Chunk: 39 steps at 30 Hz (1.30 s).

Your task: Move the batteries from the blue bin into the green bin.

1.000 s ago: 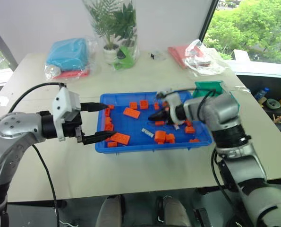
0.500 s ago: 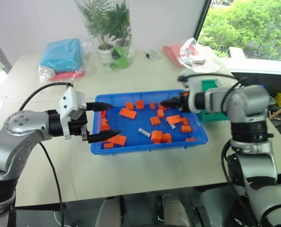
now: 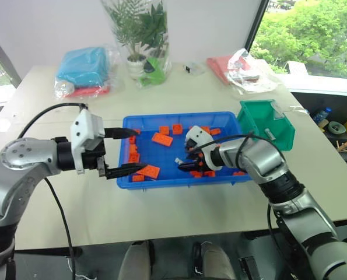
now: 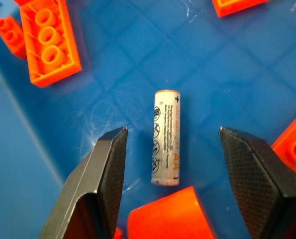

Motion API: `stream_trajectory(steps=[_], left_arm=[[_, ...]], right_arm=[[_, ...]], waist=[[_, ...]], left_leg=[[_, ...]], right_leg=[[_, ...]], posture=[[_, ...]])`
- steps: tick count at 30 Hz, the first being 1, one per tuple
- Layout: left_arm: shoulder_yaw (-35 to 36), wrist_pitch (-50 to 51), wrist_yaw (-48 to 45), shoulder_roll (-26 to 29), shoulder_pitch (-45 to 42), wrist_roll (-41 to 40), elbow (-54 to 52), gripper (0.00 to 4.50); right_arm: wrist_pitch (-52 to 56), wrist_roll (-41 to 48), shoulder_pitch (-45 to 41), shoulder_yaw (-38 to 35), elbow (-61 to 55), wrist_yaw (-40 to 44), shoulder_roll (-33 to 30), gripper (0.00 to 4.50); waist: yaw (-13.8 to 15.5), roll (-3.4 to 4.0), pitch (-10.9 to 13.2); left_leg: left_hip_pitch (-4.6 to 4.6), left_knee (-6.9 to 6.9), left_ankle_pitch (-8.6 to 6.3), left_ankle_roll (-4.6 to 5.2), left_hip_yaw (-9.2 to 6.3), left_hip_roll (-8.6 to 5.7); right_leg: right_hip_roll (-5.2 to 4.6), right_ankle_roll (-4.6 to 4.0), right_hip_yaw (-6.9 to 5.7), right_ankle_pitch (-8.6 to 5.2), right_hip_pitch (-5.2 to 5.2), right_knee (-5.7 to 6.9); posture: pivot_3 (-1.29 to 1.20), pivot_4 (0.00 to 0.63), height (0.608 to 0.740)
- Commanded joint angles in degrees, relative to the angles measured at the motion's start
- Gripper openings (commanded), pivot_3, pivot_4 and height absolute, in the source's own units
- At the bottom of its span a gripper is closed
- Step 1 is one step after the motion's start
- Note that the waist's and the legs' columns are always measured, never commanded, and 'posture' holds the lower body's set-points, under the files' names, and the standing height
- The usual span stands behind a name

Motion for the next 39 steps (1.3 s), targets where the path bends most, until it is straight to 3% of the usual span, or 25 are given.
stream_trajectory(steps=[1, 3, 6, 7, 10, 15, 22, 25, 31, 39], left_arm=[[2.5, 0.5, 0.6, 1.2, -0.1, -1.4, -2.3, 4.50], [2.7, 0.7, 0.6, 1.4, -0.2, -1.5, -2.3, 4.50], [2.9, 0.6, 0.5, 1.6, -0.3, -1.4, -2.0, 4.50], [2.8, 0.5, 0.5, 1.5, -0.4, -1.3, -1.9, 4.50], [2.2, 0.2, 0.4, 1.2, -0.8, -0.9, -1.4, 4.50], [1.2, -0.5, 0.0, 0.7, -1.5, -0.3, -0.5, 4.50], [-0.1, -1.8, -1.1, 0.2, -1.2, 0.2, 0.7, 4.50], [-1.3, -2.6, -1.5, -0.7, -1.7, 0.8, 1.4, 4.50], [-2.3, -3.1, -2.0, -1.7, -3.2, 1.6, 2.5, 4.50], [-1.9, -3.1, -2.3, -1.7, -3.6, 1.8, 2.7, 4.50]], right_arm=[[-3.4, -2.1, -0.1, 1.1, 1.9, 1.1, 0.7, 2.45], [-3.8, -2.4, 0.1, 0.7, 2.2, 1.3, 1.1, 1.73], [-3.3, -2.4, 0.3, 0.1, 1.3, 1.7, 1.6, 0.12], [-2.8, -2.2, 0.3, -0.2, 0.7, 1.7, 1.6, 0.03], [0.7, 0.0, -0.2, -3.1, -1.5, 1.5, 2.1, 0.03], [8.0, 4.3, -7.1, -16.8, -0.9, -0.9, 0.1, 0.03], [3.5, 0.3, -14.5, -28.4, 13.7, -4.5, -12.2, 0.03], [-1.0, -2.9, -13.3, -29.9, 20.0, -6.1, -17.8, 0.03], [-6.9, -5.6, -11.3, -28.9, 25.6, -5.6, -19.9, 0.03], [-15.5, -8.0, -13.9, -27.4, 34.9, -2.2, -19.0, 4.09]], waist=[[0.0, -0.01, 0.0], [0.0, -0.01, 0.0], [0.0, -0.01, 0.0], [0.0, -0.01, 0.0], [0.0, -0.01, 0.0], [0.1, 0.08, 0.1], [0.2, -0.03, 0.0], [0.2, 0.09, 0.1], [-1.1, 0.17, 0.1], [-1.3, 0.23, 0.1]], left_leg=[[0.00, 0.00, 0.00, 0.00, 0.00, 0.00], [0.01, 0.00, 0.00, 0.00, -0.01, 0.00], [0.01, 0.01, 0.00, 0.00, 0.00, 0.00], [0.01, 0.01, 0.00, 0.00, -0.01, 0.00], [0.02, 0.01, 0.00, 0.00, -0.01, 0.00], [-0.02, 0.04, 0.00, 0.00, -0.01, -0.01], [-0.02, 0.01, -0.11, -0.19, 0.00, -0.03], [-0.04, 0.01, -0.11, -0.18, 0.06, -0.05], [0.00, -0.05, -0.03, -0.05, 0.12, 0.02], [0.00, -0.02, -0.02, -0.05, 0.12, 0.01]], right_leg=[[0.00, 0.00, 0.00, 0.00, 0.01, 0.00], [0.00, 0.00, 0.00, 0.00, 0.01, 0.01], [0.00, 0.00, 0.00, 0.00, 0.02, 0.01], [0.00, 0.00, 0.00, 0.00, 0.02, 0.01], [0.00, -0.01, 0.00, 0.00, 0.02, 0.01], [-0.01, -0.19, 0.00, 0.13, 0.01, 0.02], [0.00, -0.13, -0.01, 0.07, 0.03, -0.09], [-0.04, -0.01, 0.00, 0.00, 0.02, -0.12], [0.01, 0.18, 0.03, 0.12, 0.14, 0.04], [-0.01, 0.18, 0.03, 0.13, 0.17, 0.06]], posture=[[0.00, 0.150, 0.673], [0.00, 0.150, 0.673], [0.00, 0.150, 0.673], [0.00, 0.150, 0.673], [0.00, 0.150, 0.673], [0.00, 0.150, 0.673], [0.00, 0.150, 0.673], [0.00, 0.150, 0.673], [0.00, 0.150, 0.673], [0.00, 0.150, 0.673]])
